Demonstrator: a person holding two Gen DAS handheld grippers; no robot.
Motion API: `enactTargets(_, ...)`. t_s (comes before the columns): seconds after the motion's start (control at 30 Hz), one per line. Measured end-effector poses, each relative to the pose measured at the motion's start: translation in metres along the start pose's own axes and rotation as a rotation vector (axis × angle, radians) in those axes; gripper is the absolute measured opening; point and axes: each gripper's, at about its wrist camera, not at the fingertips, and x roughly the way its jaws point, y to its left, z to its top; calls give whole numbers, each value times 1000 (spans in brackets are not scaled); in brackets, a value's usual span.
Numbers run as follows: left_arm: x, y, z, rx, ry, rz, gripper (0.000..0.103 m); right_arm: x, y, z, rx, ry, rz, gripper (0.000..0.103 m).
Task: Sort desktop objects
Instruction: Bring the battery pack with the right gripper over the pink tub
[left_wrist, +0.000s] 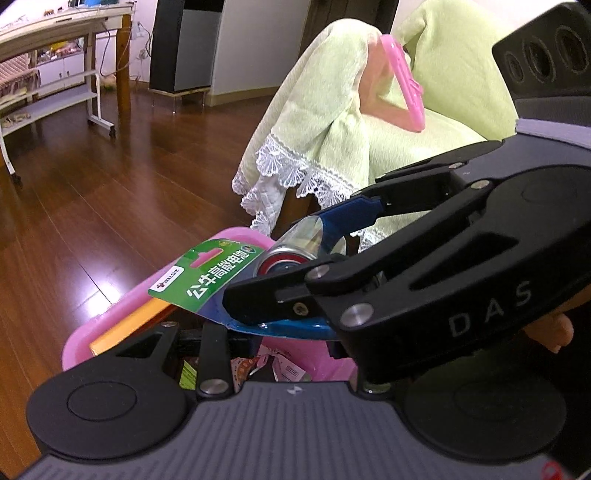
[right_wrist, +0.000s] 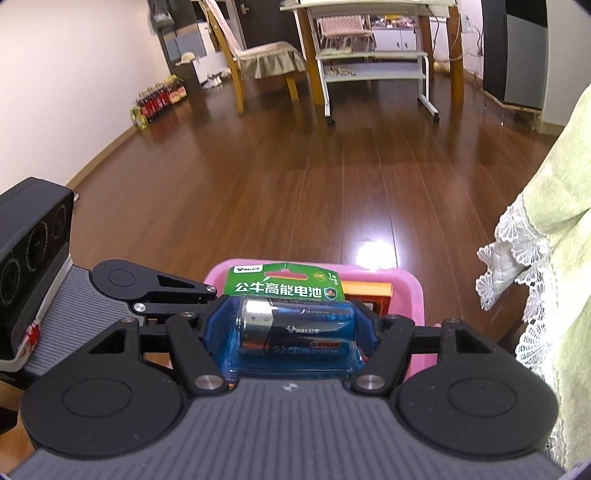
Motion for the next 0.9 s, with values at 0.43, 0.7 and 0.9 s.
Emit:
enactTargets(0.43, 30, 2, -16, 5, 66, -26, 38, 29, -12, -2, 53, 132, -31, 65)
enactTargets(0.7, 38, 8, -19, 14, 103, -13, 38, 50, -13, 4, 66, 162, -39, 64)
enactTargets(0.9, 45, 12, -19, 15, 136, -4, 37, 60, -13, 5, 67, 174, -54, 64)
